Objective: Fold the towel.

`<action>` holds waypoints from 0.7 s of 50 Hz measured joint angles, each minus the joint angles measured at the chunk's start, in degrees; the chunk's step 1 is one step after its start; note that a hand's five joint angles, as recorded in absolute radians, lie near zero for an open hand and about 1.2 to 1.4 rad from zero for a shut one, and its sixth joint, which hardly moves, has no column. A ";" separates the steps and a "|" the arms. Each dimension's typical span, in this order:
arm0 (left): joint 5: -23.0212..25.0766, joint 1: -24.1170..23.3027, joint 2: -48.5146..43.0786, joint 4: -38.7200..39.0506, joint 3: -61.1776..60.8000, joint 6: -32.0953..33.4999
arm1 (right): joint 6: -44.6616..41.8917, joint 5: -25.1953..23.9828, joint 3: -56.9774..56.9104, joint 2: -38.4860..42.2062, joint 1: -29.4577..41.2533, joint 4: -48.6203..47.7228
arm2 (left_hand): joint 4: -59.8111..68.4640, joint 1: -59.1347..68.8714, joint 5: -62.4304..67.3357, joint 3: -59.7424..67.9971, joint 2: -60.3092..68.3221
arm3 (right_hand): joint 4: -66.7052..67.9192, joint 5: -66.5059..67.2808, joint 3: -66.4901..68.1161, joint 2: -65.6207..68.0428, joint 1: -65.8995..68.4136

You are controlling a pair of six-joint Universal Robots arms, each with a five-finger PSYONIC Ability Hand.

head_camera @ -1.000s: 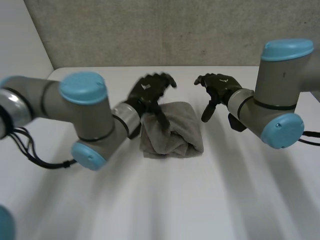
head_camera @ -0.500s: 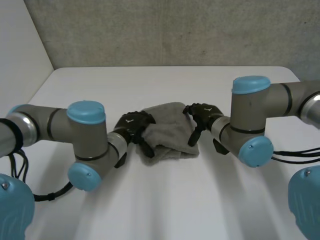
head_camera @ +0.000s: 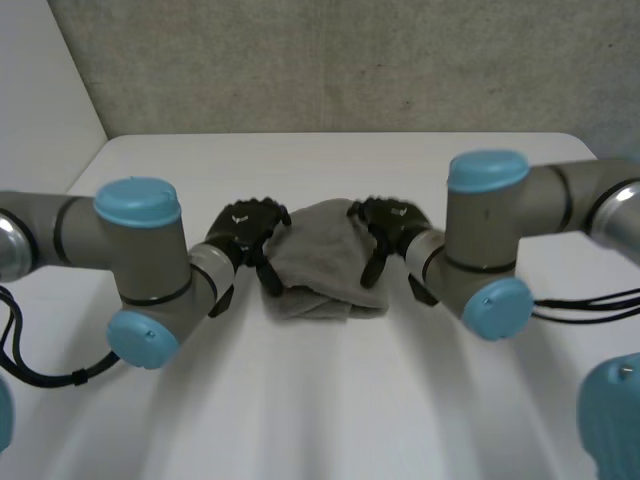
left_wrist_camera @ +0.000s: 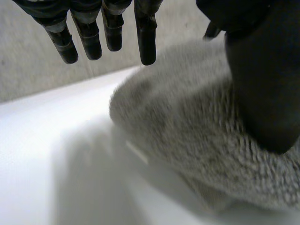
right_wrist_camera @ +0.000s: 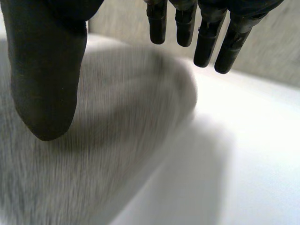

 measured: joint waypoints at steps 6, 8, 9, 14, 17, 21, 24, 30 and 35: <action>-0.19 -0.11 6.38 -1.16 0.04 -0.22 | -0.48 1.63 -0.10 -7.25 -1.36 1.89 | -0.33 -0.45 -0.01 -0.31 -0.38 | 0.00 0.00 0.00 0.00 0.00; -0.23 0.06 8.33 -1.70 0.19 -0.23 | -0.77 2.76 -0.25 -9.22 -1.93 2.64 | -0.38 -0.52 -0.01 -0.32 -0.39 | 0.00 0.00 0.00 0.00 0.00; -0.27 0.42 11.10 -2.66 0.40 -0.23 | -1.37 4.73 -0.42 -11.94 -2.80 3.90 | -0.45 -0.52 -0.02 -0.36 -0.45 | 0.00 0.00 0.00 0.00 -0.01; -0.47 1.99 17.92 -5.22 1.24 -0.02 | -4.03 10.92 -0.78 -18.22 -5.19 6.53 | -0.45 -0.52 -0.01 -0.36 -0.45 | 0.00 0.00 0.00 0.00 0.00; -0.61 3.50 22.40 -7.36 2.30 0.03 | -6.48 14.76 -0.66 -21.86 -6.74 7.32 | -0.35 -0.49 -0.01 -0.33 -0.38 | 0.00 0.00 0.00 0.00 0.00; -0.96 4.88 26.87 -10.30 3.70 0.00 | -8.65 17.53 -0.17 -24.97 -8.02 7.68 | -0.33 -0.45 -0.01 -0.29 -0.35 | 0.00 0.00 0.00 0.00 0.00; -1.32 5.49 28.91 -12.11 4.41 -0.02 | -9.46 18.27 0.41 -26.45 -8.47 7.83 | -0.31 -0.38 -0.01 -0.27 -0.35 | 0.00 0.00 0.00 0.00 0.00; -4.03 7.21 32.19 -17.71 4.37 0.13 | -10.14 17.06 5.57 -31.38 -9.45 8.51 | -0.30 -0.38 -0.01 -0.23 -0.35 | 0.00 0.00 0.00 0.00 0.00; -5.63 7.93 33.32 -20.39 2.69 0.28 | -10.56 13.54 10.57 -34.96 -10.73 8.35 | -0.30 -0.38 -0.01 -0.23 -0.34 | 0.00 0.00 0.00 0.00 0.00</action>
